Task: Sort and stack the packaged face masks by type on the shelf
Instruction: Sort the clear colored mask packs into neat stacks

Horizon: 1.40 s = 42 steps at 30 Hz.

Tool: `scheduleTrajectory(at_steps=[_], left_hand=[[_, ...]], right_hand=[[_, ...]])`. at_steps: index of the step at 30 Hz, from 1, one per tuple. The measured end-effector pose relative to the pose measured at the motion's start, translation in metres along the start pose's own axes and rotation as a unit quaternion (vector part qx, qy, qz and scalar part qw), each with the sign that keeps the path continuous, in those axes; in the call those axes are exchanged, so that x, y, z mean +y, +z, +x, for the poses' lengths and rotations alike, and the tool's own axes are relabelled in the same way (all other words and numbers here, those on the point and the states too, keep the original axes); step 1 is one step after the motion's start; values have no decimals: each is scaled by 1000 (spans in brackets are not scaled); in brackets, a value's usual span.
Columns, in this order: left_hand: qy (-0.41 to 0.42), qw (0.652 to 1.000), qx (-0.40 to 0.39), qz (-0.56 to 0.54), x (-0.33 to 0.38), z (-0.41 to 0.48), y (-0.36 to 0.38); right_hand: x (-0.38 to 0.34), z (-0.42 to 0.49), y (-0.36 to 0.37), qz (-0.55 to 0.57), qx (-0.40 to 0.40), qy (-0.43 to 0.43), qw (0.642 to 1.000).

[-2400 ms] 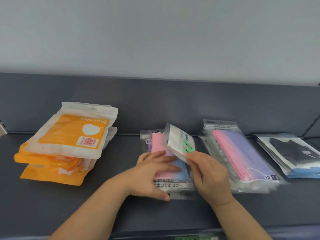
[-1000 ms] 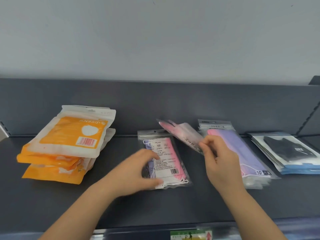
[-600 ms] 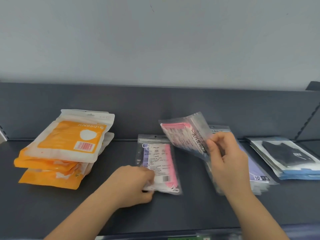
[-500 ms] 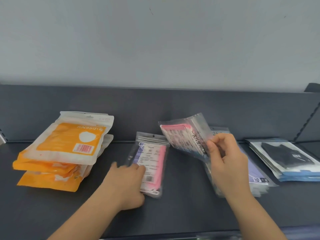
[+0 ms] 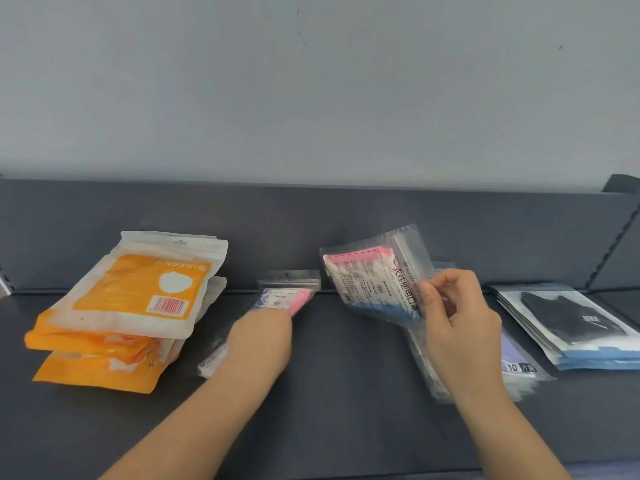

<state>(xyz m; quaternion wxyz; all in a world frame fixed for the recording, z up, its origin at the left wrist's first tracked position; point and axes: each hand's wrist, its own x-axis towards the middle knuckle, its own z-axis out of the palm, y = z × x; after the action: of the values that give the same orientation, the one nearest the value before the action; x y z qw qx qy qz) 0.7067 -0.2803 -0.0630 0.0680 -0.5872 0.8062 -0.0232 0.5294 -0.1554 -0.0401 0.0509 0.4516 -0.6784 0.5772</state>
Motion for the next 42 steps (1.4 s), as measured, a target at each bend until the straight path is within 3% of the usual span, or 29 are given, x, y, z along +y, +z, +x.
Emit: scheduleTrajectory(at_steps=[4,8,10,12,17,21,26,29,30,31,34,35,37,39,42], left_hand=[[15,981,118,-155,-30,-5,-7],[86,882,229,-403,-27,-26,-27],[127,835,198,-497,-18,-33,-31],[154,802,146,-558,-9,-34,-28],[220,778,97,-581,-2,-32,-9],[283,714,31,-639,0,-35,-4],[250,767,98,-583,4,-26,-2],[236,772,84,-584,2,-22,-6],[225,767,86,-595,1,-20,-7],[212,758,91,-610,-1,-18,-9],[175,701,71,-688,-8,-16,-17],[170,679,57,-712,-10,-16,-19],[153,636,26,-756,-13,-17,-21],[132,597,-4,-792,-12,-18,-20],[86,577,-49,-811,-10,-19,-18]], right_hand=[[-10,4,-6,21,-2,29,999],[-24,16,-5,101,-2,106,989],[-30,21,0,168,-19,158,973],[-36,24,6,280,-52,220,933],[-53,26,12,455,-120,315,824],[-59,26,11,546,-125,367,743],[-65,31,11,602,-173,373,684],[-67,37,7,631,-149,384,657],[-66,39,8,625,-144,379,667],[-62,40,9,600,-138,361,700],[-39,37,14,334,-71,212,916],[-29,34,14,217,-60,158,961],[-12,27,18,118,-123,137,976],[-1,19,24,150,-201,199,947],[7,14,28,208,-179,233,933]])
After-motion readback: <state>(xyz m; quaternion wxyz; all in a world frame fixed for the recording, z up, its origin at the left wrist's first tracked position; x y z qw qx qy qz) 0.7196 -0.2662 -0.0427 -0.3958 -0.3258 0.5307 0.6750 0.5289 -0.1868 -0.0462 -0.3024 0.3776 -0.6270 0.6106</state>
